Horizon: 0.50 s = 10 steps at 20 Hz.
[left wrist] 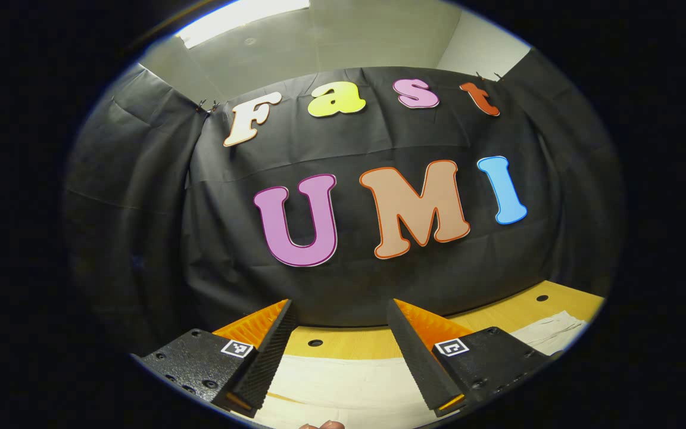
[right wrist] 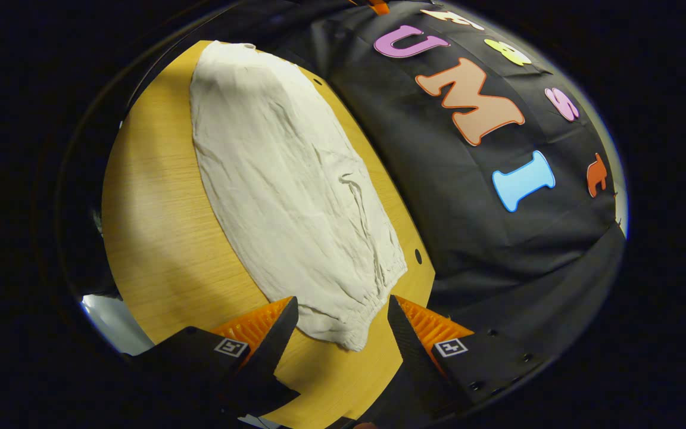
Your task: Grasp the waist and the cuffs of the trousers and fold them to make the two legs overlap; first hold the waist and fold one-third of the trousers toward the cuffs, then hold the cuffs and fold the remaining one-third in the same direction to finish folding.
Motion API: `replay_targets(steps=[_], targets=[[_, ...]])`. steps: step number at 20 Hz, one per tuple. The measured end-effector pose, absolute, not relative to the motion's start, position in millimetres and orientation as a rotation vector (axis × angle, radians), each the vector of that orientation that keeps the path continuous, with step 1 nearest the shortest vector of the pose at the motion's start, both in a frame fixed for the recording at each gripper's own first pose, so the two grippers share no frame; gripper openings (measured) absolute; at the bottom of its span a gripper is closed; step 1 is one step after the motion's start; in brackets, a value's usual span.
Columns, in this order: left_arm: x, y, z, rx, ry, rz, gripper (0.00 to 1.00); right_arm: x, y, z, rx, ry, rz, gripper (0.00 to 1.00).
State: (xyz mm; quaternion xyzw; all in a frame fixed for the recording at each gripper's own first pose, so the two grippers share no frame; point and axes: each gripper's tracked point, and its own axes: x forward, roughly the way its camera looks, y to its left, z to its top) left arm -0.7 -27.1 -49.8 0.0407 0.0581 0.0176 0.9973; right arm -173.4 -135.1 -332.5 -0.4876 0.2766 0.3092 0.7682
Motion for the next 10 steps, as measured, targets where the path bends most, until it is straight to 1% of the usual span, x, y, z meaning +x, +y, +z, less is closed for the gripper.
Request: replay_targets(steps=[5,6,7,8,9,10], targets=[[0.7,-28.7,-53.1,0.088,0.124,0.037,0.94,-185.1,-132.4,-351.0,-1.130,0.636,0.768,0.98],[-0.1,-27.2,-54.4,0.088,0.127,0.040,0.94,-187.7,-132.6,-356.4,-1.142,0.652,0.790,1.00],[-0.3,-25.8,-55.1,0.088,0.129,0.044,0.96,-189.7,-134.5,-362.2,-1.157,0.663,0.808,0.98],[-1.0,-23.7,-55.6,0.089,0.130,0.050,0.94,-186.7,-132.2,-362.5,-1.173,0.652,0.817,0.94],[-0.8,-21.2,-56.0,0.090,0.131,0.055,0.94,-183.9,-130.8,-365.0,-1.184,0.651,0.825,0.92],[-0.8,-18.8,-58.2,0.089,0.134,0.061,0.94,-179.9,-129.2,-365.8,-1.194,0.647,0.830,0.93]])
